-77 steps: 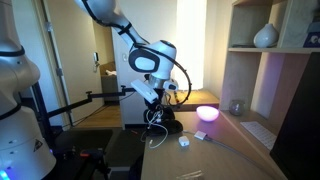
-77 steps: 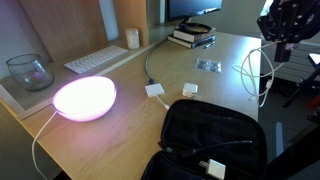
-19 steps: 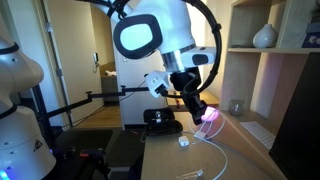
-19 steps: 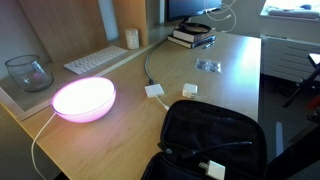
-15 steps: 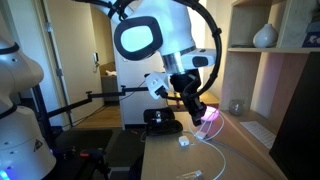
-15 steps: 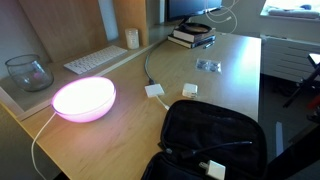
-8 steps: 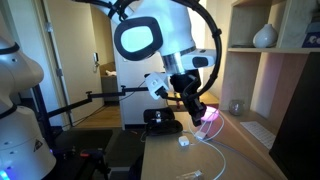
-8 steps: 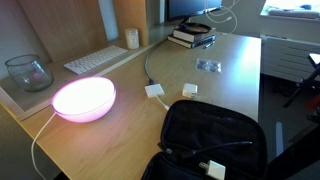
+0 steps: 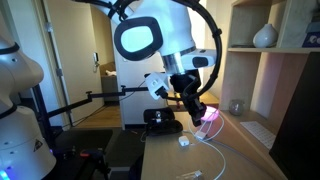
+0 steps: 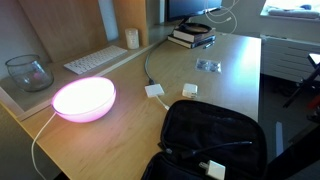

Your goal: Put the cord on the right side of the desk

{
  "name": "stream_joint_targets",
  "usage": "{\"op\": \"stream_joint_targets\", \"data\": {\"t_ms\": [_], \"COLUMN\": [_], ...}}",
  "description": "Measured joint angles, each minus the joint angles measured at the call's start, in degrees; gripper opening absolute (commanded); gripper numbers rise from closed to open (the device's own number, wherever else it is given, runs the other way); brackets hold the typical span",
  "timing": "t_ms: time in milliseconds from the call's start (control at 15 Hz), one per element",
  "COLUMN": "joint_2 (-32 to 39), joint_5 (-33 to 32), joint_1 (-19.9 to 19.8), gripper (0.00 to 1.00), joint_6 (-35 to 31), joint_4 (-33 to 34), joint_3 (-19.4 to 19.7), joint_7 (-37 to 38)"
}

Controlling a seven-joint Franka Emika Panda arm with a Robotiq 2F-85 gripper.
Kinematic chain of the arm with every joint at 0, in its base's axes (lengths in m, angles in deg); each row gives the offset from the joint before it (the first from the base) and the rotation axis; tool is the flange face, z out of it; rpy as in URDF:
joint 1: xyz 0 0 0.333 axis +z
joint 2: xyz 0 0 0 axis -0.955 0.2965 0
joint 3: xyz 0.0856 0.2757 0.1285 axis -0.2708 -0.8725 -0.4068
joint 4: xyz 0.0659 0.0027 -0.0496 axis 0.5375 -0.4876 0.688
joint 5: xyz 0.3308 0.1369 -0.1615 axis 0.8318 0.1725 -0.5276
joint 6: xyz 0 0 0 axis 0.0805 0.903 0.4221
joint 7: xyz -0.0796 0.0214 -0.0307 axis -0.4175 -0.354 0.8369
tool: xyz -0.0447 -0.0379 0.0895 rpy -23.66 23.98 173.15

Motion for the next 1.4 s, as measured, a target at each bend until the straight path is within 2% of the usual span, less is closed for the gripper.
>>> {"op": "stream_joint_targets", "data": {"t_ms": [67, 267, 333, 667, 933, 1067, 1400], "joint_2": [-0.09, -1.00, -1.01, 0.12, -2.99, -3.45, 0.54], "joint_5": [-1.30, -11.18, -12.54, -8.29, -15.44, -16.27, -8.62], "joint_1": [-0.02, -0.27, -0.46, -0.08, -0.51, -0.75, 1.02], "gripper": [0.01, 0.01, 0.01, 0.01, 0.01, 0.01, 0.01], "joint_6": [-1.11, -8.64, -8.86, -7.60, -13.67, -13.40, -9.68], "joint_4": [-0.03, -0.49, -0.68, -2.31, -2.25, -2.59, -5.59], "joint_3": [0.02, 0.65, 0.83, 0.55, 0.67, 0.68, 0.01], "joint_7": [0.37, 6.16, 7.59, 6.35, 10.49, 11.17, 7.47]}}
